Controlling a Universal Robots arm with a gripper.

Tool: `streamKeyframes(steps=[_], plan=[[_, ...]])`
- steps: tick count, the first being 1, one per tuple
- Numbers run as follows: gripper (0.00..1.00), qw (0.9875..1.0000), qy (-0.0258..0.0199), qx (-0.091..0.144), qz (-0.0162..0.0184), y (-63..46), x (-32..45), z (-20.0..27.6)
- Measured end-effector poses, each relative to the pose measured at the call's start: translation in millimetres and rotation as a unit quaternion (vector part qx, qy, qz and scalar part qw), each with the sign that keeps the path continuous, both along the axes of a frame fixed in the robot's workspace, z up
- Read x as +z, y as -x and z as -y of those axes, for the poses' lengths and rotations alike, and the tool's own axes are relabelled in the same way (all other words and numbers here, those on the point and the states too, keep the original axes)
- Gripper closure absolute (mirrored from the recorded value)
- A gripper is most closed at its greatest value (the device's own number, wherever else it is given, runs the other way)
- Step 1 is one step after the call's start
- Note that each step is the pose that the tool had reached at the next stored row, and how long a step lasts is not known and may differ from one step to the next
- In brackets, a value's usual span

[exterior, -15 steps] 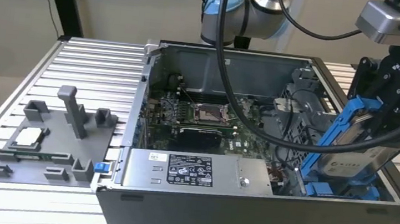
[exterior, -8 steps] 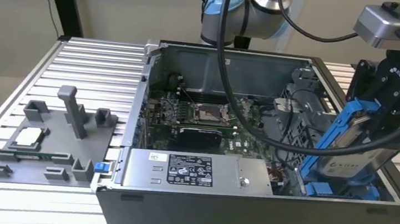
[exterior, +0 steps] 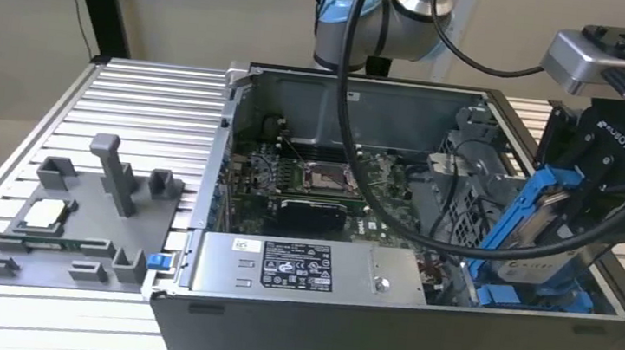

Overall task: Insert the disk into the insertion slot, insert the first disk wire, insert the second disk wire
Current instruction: 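Insert the disk into the insertion slot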

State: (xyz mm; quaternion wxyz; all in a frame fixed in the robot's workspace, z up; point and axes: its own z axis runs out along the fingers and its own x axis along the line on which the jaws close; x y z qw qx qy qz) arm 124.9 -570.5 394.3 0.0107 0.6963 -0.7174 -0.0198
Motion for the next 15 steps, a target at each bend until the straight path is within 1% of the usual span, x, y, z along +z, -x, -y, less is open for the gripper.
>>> streamKeyframes(steps=[12,15], plan=[[1.00,1.0000,0.0000,0.000,0.0000,0.0,-21.8,-0.4],[1.00,1.0000,0.0000,0.000,-0.0004,0.1,-22.6,-0.4]])
